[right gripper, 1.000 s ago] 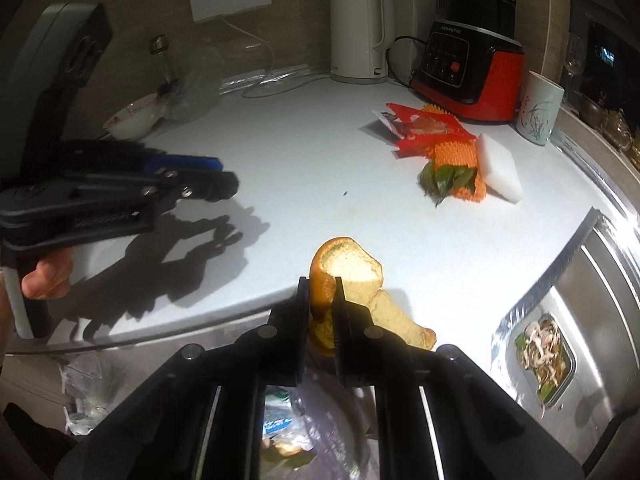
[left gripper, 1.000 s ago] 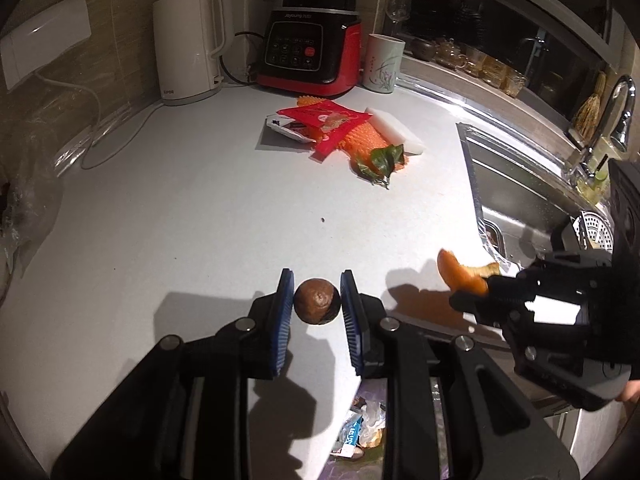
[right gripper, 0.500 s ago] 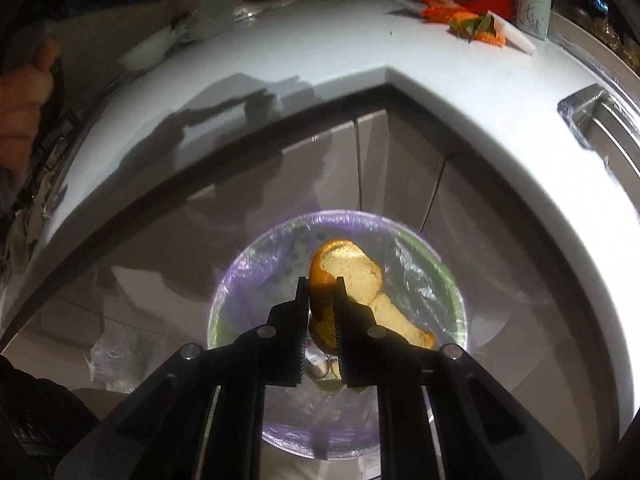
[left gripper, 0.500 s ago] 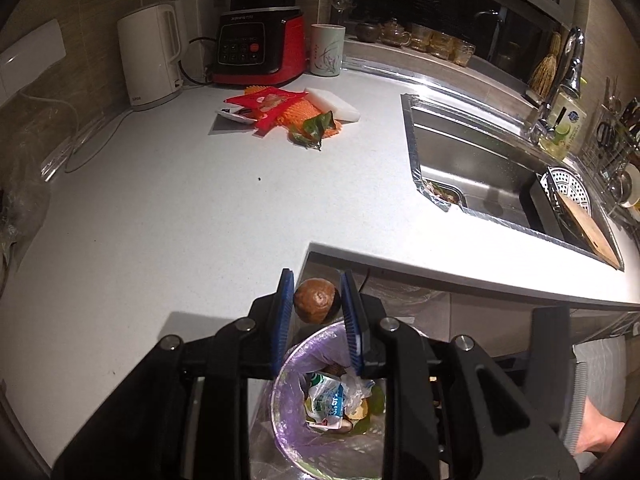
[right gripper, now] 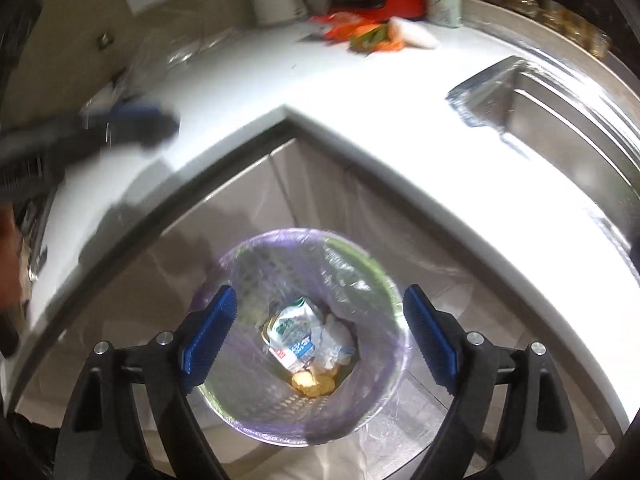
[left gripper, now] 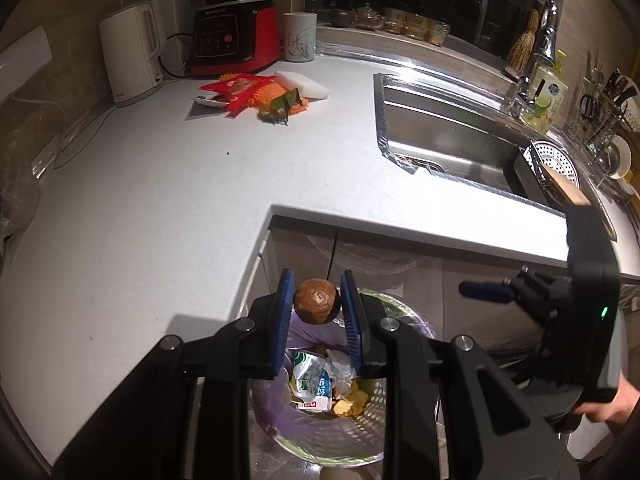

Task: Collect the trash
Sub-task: 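Carry the nut and orange peel over the bin and open both tools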

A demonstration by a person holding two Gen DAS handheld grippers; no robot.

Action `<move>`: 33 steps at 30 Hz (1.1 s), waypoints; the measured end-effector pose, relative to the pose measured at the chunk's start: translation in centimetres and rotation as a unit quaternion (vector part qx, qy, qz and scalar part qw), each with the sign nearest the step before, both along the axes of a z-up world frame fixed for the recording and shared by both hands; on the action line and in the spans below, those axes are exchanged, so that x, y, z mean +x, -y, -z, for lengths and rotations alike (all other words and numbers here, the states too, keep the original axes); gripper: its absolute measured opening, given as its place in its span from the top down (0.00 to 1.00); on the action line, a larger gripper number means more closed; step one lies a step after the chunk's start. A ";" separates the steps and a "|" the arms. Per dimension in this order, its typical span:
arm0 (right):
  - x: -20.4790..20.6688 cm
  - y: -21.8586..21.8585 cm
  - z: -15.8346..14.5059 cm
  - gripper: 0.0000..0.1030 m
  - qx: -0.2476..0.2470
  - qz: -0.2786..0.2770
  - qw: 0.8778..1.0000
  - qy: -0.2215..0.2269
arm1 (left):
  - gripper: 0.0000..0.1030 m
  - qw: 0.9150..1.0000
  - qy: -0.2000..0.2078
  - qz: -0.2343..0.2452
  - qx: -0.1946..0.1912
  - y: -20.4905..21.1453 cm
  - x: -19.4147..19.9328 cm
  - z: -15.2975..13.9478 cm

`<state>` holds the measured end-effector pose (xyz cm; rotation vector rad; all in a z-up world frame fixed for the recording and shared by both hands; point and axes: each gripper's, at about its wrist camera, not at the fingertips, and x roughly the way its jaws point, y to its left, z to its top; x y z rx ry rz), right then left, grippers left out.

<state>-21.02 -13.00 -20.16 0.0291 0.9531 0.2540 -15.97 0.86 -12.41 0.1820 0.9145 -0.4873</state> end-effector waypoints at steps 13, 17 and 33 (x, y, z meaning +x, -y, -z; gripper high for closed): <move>-1.0 3.5 -1.3 0.14 0.011 0.050 0.999 0.009 | 0.77 0.993 -0.076 0.060 0.064 2.5 -5.0 9.2; -1.1 3.2 -1.2 0.13 0.012 0.050 0.999 0.008 | 0.77 0.990 -0.107 0.064 0.073 2.6 -5.0 12.0; -0.7 4.2 -2.8 0.13 0.013 0.058 0.998 0.024 | 0.33 0.990 -0.107 0.058 0.070 3.3 -3.4 11.4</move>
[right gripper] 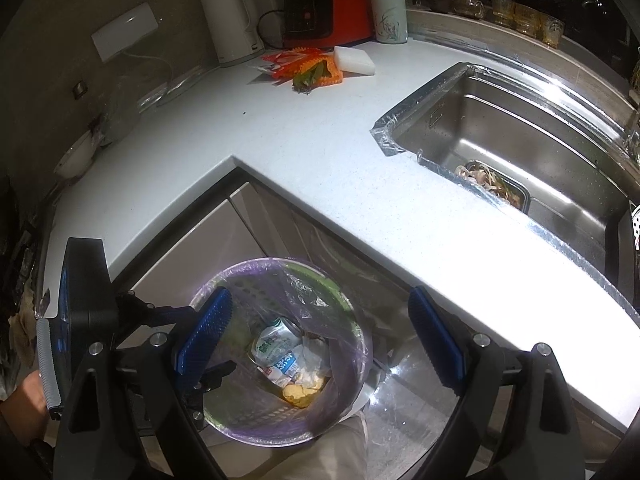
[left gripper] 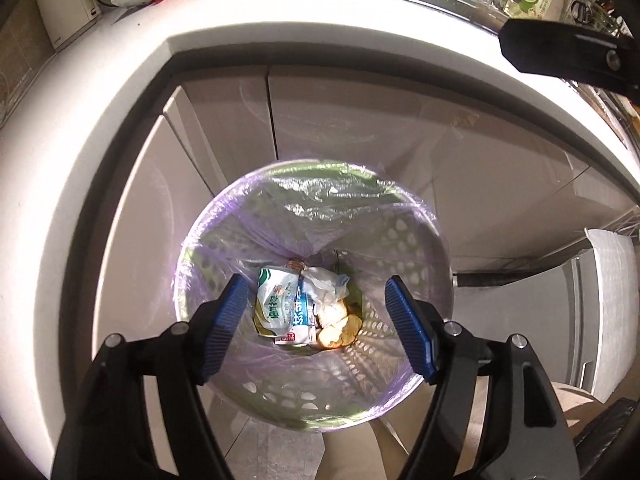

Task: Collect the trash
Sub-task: 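Carry the nut and orange peel over the bin and open both tools, then move both tools back to the counter toward the red packet and foam block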

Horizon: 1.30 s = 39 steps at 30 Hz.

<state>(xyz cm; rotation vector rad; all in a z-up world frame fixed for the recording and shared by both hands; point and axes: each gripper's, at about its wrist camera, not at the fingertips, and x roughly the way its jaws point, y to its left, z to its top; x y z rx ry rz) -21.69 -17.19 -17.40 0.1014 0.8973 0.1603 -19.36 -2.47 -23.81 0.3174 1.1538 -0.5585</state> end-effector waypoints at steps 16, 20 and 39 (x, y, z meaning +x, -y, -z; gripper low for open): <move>7.7 2.1 -4.2 0.13 0.000 -0.027 0.998 0.055 | 0.14 0.990 0.112 -0.076 -0.047 0.0 13.9 -11.8; 10.2 3.2 -4.6 0.13 0.003 -0.037 0.998 0.059 | 0.14 0.987 0.116 -0.102 -0.054 0.5 19.3 -12.7; 22.5 8.3 -1.9 0.13 0.035 -0.068 0.996 0.041 | 0.14 0.957 0.008 -0.269 -0.111 -0.1 41.8 -9.3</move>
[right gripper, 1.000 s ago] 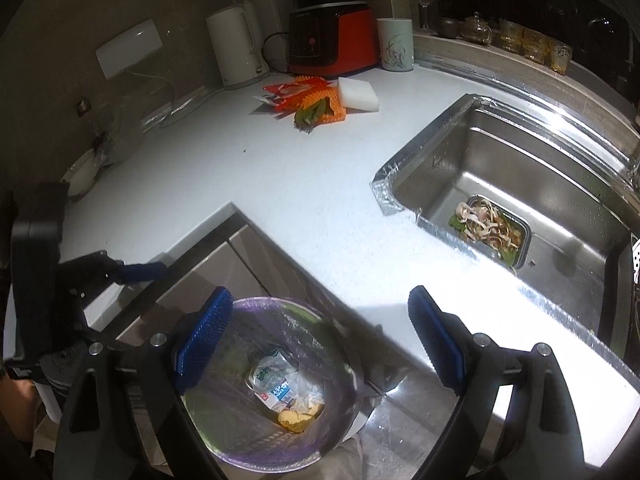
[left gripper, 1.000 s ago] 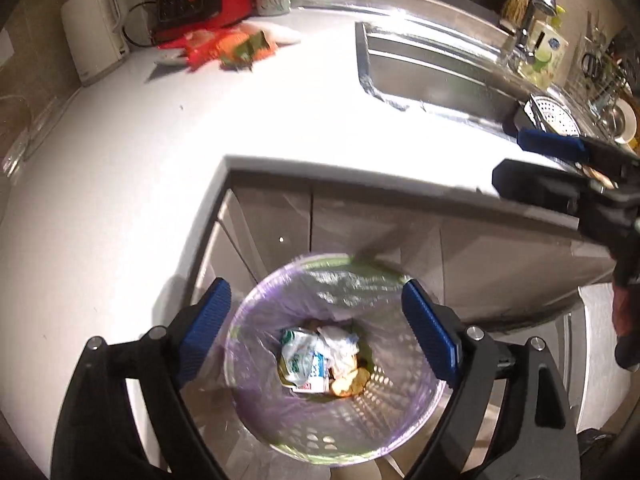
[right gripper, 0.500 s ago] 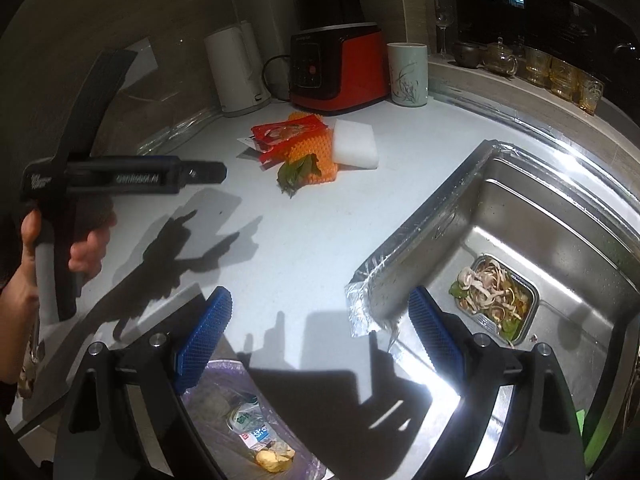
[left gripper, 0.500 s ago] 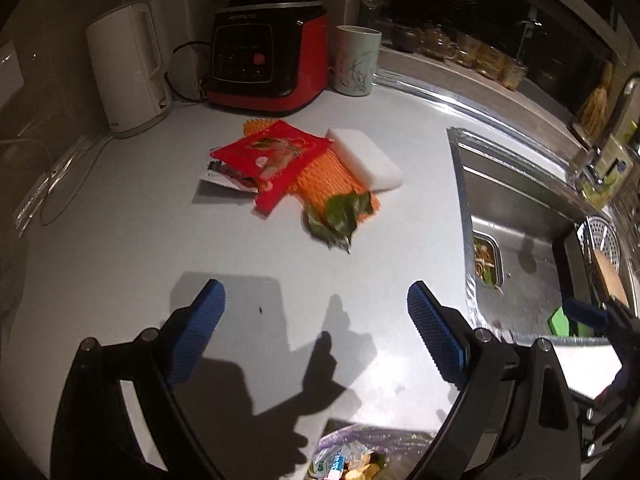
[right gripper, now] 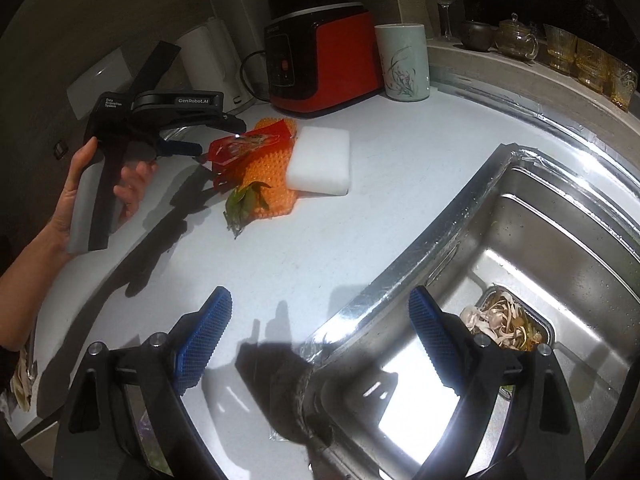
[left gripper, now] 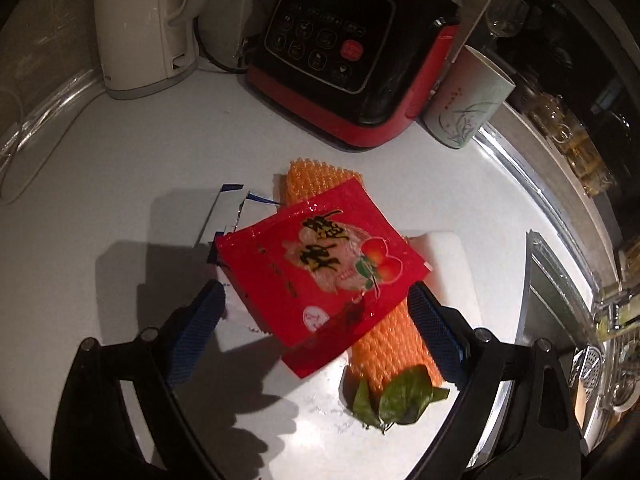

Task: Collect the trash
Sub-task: 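Move both tools back to the counter toward the red packet and foam block, then grasp the red snack packet with the left tool while the right tool grasps the white foam block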

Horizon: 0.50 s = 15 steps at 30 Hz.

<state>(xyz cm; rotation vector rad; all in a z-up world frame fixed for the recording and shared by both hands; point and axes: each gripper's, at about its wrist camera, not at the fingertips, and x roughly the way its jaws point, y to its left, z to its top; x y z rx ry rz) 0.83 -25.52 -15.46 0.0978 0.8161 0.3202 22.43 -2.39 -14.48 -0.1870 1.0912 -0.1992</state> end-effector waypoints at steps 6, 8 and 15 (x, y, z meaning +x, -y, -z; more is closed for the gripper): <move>2.2 0.4 0.5 0.13 -0.001 -0.014 1.000 -0.002 | 0.63 0.997 -0.046 -0.024 -0.050 -0.4 2.6 1.7; 2.6 0.4 0.5 0.13 -0.001 -0.016 1.000 -0.001 | 0.81 0.996 -0.054 -0.029 -0.062 -0.6 3.0 2.1; 4.7 -0.3 -0.2 0.13 -0.007 -0.026 1.000 0.009 | 0.92 0.999 -0.029 -0.014 -0.035 -0.1 2.1 1.2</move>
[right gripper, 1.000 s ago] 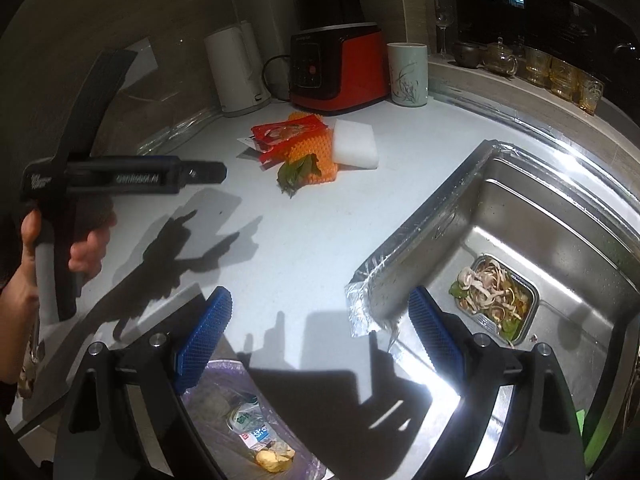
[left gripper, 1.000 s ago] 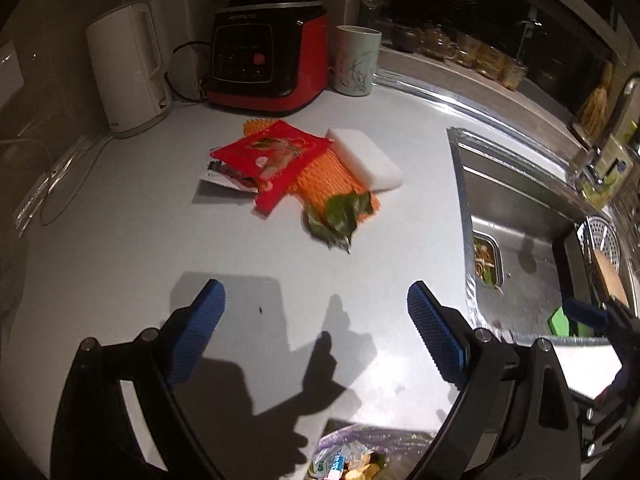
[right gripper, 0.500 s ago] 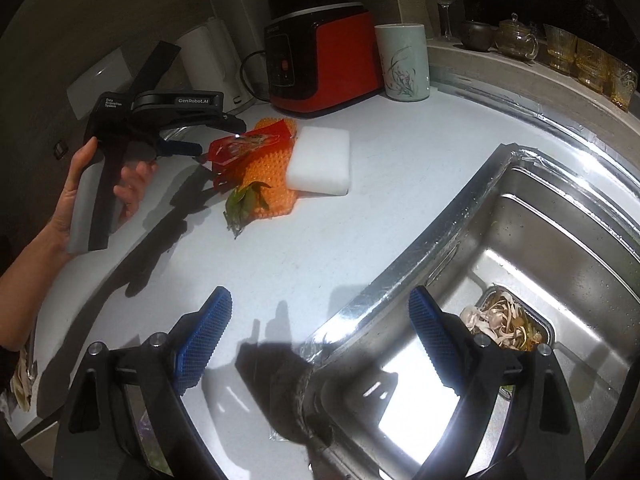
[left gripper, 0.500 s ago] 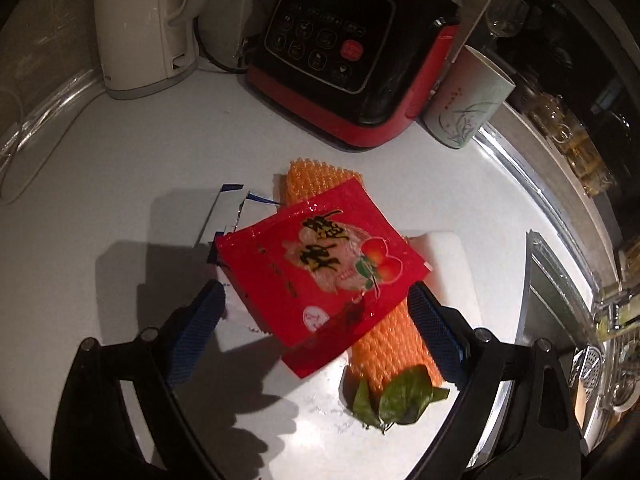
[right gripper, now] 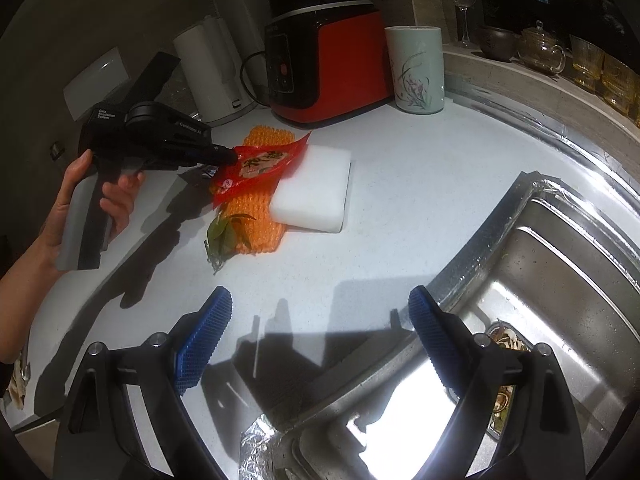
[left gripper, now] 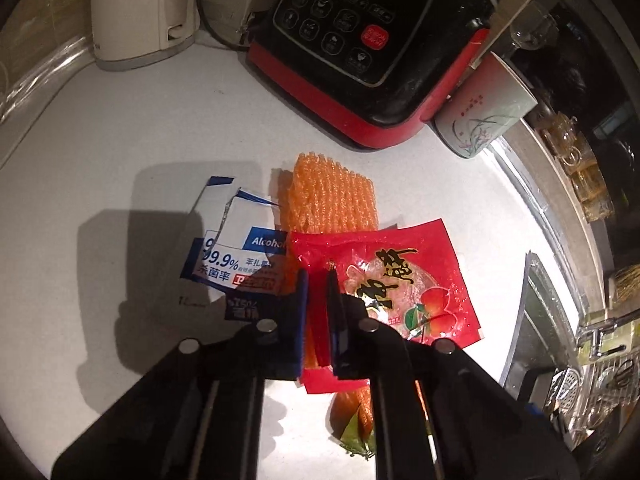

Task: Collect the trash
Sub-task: 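Grasp the red snack packet with the left tool while the right tool grasps the white foam block, then carry the foam block and red packet over the bin and release both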

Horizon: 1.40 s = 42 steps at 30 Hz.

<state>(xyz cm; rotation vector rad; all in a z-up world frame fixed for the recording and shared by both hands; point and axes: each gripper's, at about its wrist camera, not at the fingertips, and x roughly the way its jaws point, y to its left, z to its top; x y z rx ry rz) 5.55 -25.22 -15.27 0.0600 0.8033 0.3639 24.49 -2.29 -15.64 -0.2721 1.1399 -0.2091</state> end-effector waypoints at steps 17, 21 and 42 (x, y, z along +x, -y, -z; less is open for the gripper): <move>11.7 -4.4 0.8 0.05 -0.045 0.020 0.999 -0.022 | 0.94 0.999 0.043 0.010 -0.027 -2.0 -3.7 -3.9; 13.3 -5.3 1.7 0.05 -0.044 0.022 0.998 -0.044 | 0.94 0.998 0.055 0.013 -0.029 -2.4 -4.9 -4.8; 2.4 -4.6 -4.3 0.44 -0.011 0.024 1.000 0.015 | 0.97 0.994 0.107 0.035 -0.012 -5.4 -12.4 -9.2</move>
